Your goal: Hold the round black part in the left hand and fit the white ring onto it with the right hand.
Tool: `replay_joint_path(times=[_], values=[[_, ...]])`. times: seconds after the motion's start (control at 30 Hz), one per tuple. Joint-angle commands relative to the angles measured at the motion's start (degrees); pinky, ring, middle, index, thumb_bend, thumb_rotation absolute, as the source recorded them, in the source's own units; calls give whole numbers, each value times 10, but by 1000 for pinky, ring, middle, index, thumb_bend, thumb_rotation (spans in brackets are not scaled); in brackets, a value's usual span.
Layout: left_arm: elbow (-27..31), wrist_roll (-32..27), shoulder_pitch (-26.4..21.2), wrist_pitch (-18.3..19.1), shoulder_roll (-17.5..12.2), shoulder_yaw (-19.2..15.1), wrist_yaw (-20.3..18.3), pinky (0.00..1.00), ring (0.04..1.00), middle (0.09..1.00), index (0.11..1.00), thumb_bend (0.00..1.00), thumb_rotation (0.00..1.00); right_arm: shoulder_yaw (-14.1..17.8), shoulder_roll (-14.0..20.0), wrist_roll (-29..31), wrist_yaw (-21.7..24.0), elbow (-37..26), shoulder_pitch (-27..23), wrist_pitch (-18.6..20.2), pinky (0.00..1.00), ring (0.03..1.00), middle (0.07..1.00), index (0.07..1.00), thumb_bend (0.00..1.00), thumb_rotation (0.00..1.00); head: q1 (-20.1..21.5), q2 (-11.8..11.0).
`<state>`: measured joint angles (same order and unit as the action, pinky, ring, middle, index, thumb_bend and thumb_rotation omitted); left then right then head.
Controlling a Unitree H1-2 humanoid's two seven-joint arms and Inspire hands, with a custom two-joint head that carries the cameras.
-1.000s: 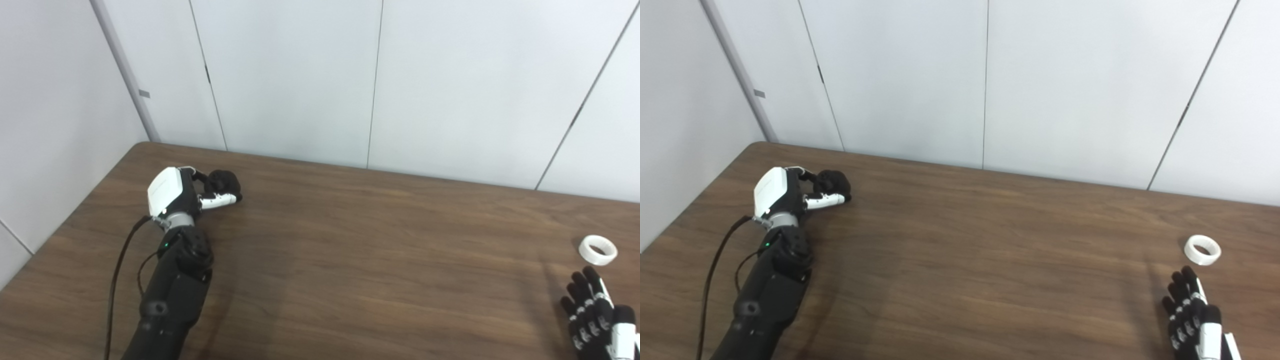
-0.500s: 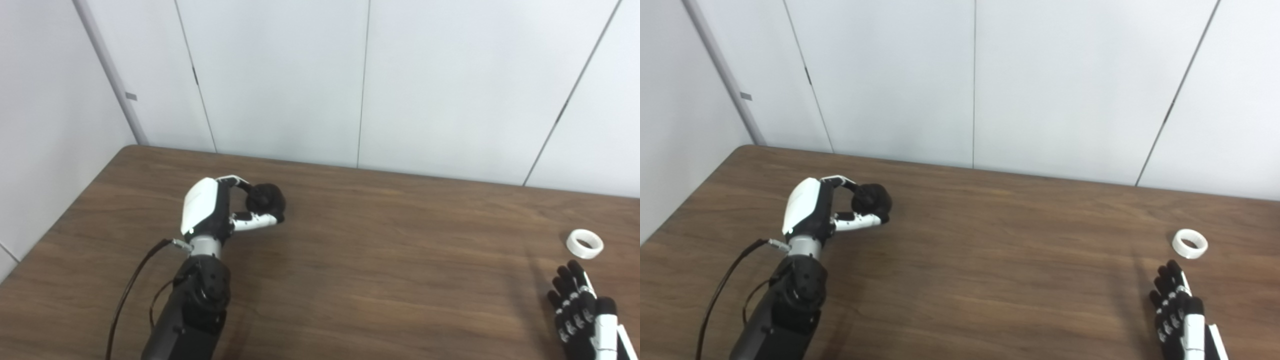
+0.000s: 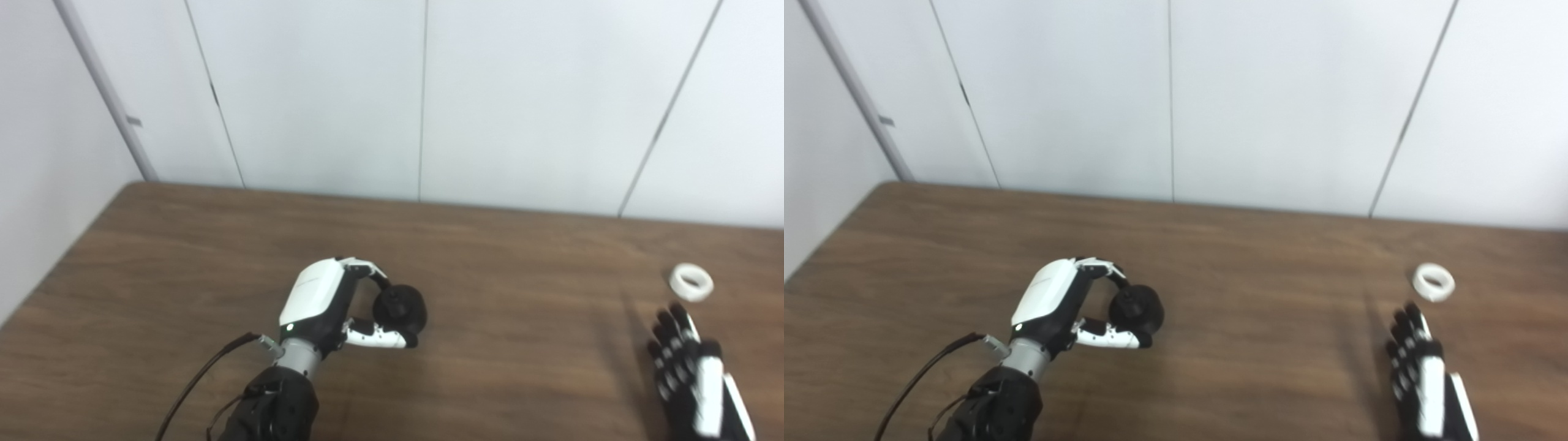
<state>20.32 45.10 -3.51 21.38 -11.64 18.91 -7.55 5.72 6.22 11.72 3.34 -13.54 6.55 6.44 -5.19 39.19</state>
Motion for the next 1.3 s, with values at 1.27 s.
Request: replay_joint_path(times=[1.27], values=[[-71,97,98,-216,13,90,61,902,856,775,486,518,53,10,-27,-21,-51,-152,-16,129,1000,1000,1000,1000,559,1000,135,51]])
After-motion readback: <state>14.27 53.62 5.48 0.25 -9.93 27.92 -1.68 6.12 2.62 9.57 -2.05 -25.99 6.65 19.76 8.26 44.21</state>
